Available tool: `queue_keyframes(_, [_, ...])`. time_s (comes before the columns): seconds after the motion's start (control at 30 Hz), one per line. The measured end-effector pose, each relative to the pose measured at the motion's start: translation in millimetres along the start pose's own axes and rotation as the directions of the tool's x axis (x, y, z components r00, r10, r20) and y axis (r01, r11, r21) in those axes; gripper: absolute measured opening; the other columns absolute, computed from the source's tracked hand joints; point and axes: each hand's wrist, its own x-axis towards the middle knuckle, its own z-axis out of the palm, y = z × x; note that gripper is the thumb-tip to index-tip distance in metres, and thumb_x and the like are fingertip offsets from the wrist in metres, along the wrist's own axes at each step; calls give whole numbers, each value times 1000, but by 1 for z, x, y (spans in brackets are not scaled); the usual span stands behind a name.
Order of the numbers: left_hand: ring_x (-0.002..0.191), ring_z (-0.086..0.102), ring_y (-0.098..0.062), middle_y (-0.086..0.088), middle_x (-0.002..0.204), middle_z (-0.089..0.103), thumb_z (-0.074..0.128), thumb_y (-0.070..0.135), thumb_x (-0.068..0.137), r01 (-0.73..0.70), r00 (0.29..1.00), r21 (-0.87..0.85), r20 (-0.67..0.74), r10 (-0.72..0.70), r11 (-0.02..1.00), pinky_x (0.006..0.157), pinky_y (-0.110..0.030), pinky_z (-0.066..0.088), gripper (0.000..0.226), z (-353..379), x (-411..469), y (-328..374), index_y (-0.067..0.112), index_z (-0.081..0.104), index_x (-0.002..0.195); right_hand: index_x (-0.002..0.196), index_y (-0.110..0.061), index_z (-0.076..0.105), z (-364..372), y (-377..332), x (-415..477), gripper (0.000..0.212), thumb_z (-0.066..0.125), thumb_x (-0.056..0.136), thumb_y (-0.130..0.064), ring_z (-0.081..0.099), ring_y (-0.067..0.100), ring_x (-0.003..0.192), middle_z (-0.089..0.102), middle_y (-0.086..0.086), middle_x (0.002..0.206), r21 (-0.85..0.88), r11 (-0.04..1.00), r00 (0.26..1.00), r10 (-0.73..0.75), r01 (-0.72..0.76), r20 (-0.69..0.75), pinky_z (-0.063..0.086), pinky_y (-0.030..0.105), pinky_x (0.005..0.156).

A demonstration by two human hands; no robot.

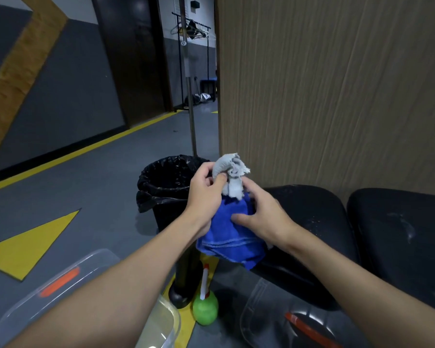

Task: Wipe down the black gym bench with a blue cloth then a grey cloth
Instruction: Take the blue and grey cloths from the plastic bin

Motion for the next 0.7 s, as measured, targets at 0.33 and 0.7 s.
queue_keyframes(0.33, [75,63,-15,-6,89,71,62,26,91,190,975,214,-155,-158,958,64,-30,49,12,-39,29,-8,14,64,92,139,-27,37,-23,-7,4,62,58,84,-8,49,29,112,42,13,137,-239,939,953,191,-248,-237,40,31,91])
queue_keyframes(0.7, [92,53,-22,-5,104,52,52,16,87,-35,990,685,121,-66,727,77,-36,43,17,-44,37,-46,18,41,100,149,-46,22,11,1,8,71,22,86,-79,2,39,149,5,6,165,-884,456,977,118,105,177,5,70,110])
